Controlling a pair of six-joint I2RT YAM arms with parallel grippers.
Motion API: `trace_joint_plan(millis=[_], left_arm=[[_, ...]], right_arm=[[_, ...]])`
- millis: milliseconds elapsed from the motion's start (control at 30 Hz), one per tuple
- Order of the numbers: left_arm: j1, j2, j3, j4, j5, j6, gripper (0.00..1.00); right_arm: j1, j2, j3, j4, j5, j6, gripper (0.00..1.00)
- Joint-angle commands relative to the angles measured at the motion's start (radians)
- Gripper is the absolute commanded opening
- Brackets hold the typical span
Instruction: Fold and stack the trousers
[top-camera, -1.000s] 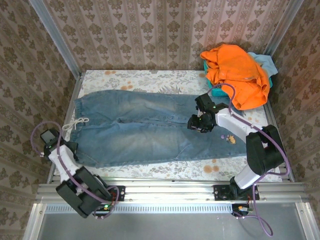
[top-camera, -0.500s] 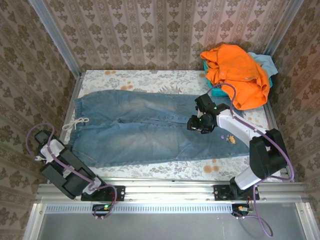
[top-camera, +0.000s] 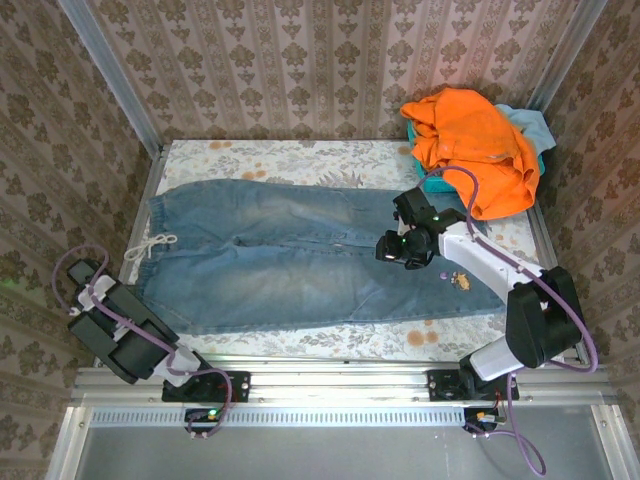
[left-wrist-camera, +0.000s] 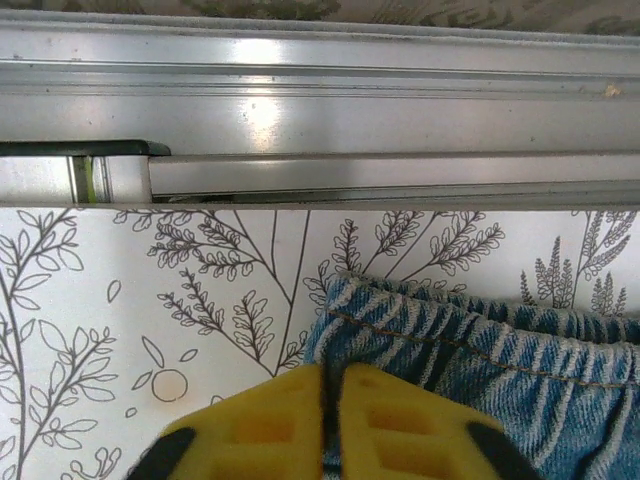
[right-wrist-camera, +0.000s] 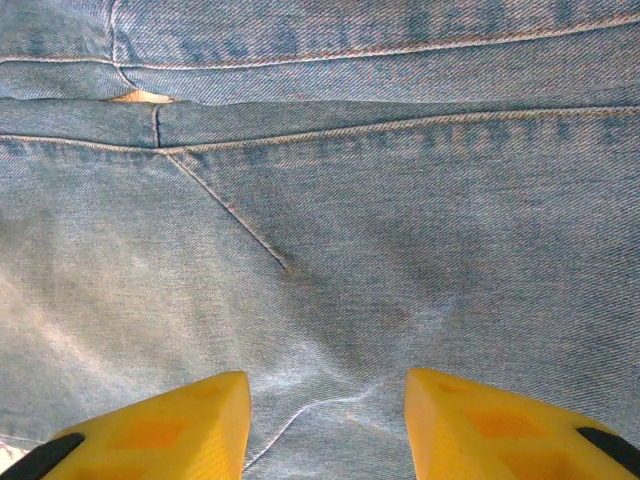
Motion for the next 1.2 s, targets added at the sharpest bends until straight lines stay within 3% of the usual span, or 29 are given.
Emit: trace_joint_plan(millis=[0,367,533,600,700,767,933,1067,1167], left_arm=[[0.003,-0.029,-0.023,0.011,-0.024,0.008,0.0],[-0.056,-0.344,-0.035,-0.136,-0.007,-0.023,0.0],[-0.057,-0.409,-0.049,-0.175,-0.006,0.0,0.0],[-0.056,-0.405,-0.054,-0.171,0.002,-0.006,0.0],[-0.06,-0.386,-0.057,-0.122,0.047,-0.033,0.0],[-0.088,-0.357,-0.026,-0.107,0.062,-0.04,0.0],[-0.171,-0.321,0.033,-0.107,0.039,-0.051,0.0],[-0.188,-0.285,0.066,-0.111,0.054,-0.044,0.0],[-0.206,-0.278,0.07,-0.12,0.046,-0.044,0.0]], right_arm=[[0.003,-0.023,-0.001,-0.031,-0.015,-0.024,0.47],[-0.015,-0.04,0.02,-0.051,-0.001,-0.032,0.47],[-0.068,-0.061,0.007,-0.109,0.045,-0.007,0.48],[-0.148,-0.091,-0.038,-0.118,0.037,0.019,0.51],[-0.348,-0.176,-0.136,-0.129,0.03,0.057,0.52],[-0.513,-0.247,-0.222,-0.117,0.069,0.079,0.52],[-0.812,-0.313,-0.354,-0.05,0.103,0.13,0.52],[-0.94,-0.272,-0.393,-0.022,0.132,0.172,0.54],[-0.991,-0.257,-0.43,0.015,0.168,0.188,0.61]])
